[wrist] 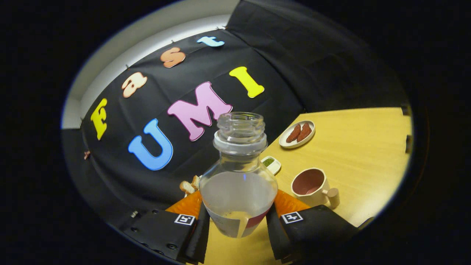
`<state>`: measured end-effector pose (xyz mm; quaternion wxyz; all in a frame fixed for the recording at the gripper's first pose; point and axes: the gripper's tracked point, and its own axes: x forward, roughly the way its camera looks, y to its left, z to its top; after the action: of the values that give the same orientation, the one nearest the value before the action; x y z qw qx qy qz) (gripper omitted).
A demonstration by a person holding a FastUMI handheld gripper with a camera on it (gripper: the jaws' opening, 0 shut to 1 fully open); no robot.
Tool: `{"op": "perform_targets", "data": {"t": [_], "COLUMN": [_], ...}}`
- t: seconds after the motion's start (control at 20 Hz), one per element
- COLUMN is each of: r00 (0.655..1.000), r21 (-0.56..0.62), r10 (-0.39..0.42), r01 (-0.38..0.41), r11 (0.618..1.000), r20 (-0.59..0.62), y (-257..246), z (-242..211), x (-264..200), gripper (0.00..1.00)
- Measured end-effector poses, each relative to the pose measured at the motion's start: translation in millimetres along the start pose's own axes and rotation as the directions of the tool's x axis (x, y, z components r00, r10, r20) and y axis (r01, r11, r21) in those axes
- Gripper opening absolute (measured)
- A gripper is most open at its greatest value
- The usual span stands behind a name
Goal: Take the bottle from table, then pour the juice into the cup, finally place the bottle on the coaster
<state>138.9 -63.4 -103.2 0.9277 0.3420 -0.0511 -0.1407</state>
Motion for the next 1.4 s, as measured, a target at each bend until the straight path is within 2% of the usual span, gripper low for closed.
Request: {"op": "perform_targets", "data": {"t": [0.15, 0.3, 0.45, 0.6, 0.85, 1.05, 1.2, 1.4], "r00": [1.000, 1.000, 0.997, 0.992, 0.987, 0.984, 0.980, 0.966], "r21": [-0.173, -0.341, -0.448, -0.495, -0.595, -0.612, -0.599, -0.604], "r10": [-0.019, -0.020, -0.079, -0.113, -0.138, -0.167, -0.194, -0.257], "r01": [0.016, 0.014, 0.080, 0.122, 0.156, 0.173, 0.183, 0.208], "r11": [0.985, 0.940, 0.891, 0.861, 0.789, 0.772, 0.780, 0.769], "r20": [-0.018, -0.017, 0.020, 0.048, 0.076, 0.067, 0.047, 0.005], "y": [-1.3, 3.8, 7.1, 19.5, 24.8, 15.7, 7.2, -15.0], "z": [-16.5, -25.2, -25.5, -23.0, -18.4, -31.3, -46.1, -67.6], "x": [1.9, 12.6, 41.0, 71.8, 115.9, 149.8, 167.4, 179.5], "gripper": [0.70, 0.70, 0.70, 0.70, 0.70, 0.71, 0.71, 0.71]}}
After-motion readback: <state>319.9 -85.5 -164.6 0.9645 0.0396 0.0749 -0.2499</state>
